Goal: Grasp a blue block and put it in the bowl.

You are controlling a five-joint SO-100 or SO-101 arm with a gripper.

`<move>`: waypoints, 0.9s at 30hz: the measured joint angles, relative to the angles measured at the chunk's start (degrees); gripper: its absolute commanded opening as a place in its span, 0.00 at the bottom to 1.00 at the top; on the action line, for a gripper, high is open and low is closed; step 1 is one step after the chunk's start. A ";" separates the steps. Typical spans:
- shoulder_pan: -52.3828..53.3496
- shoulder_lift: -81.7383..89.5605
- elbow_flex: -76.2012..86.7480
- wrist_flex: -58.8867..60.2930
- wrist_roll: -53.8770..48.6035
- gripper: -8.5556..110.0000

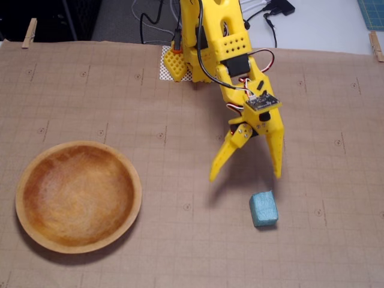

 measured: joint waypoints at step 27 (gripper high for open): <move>0.00 -20.13 -13.27 -0.09 0.00 0.52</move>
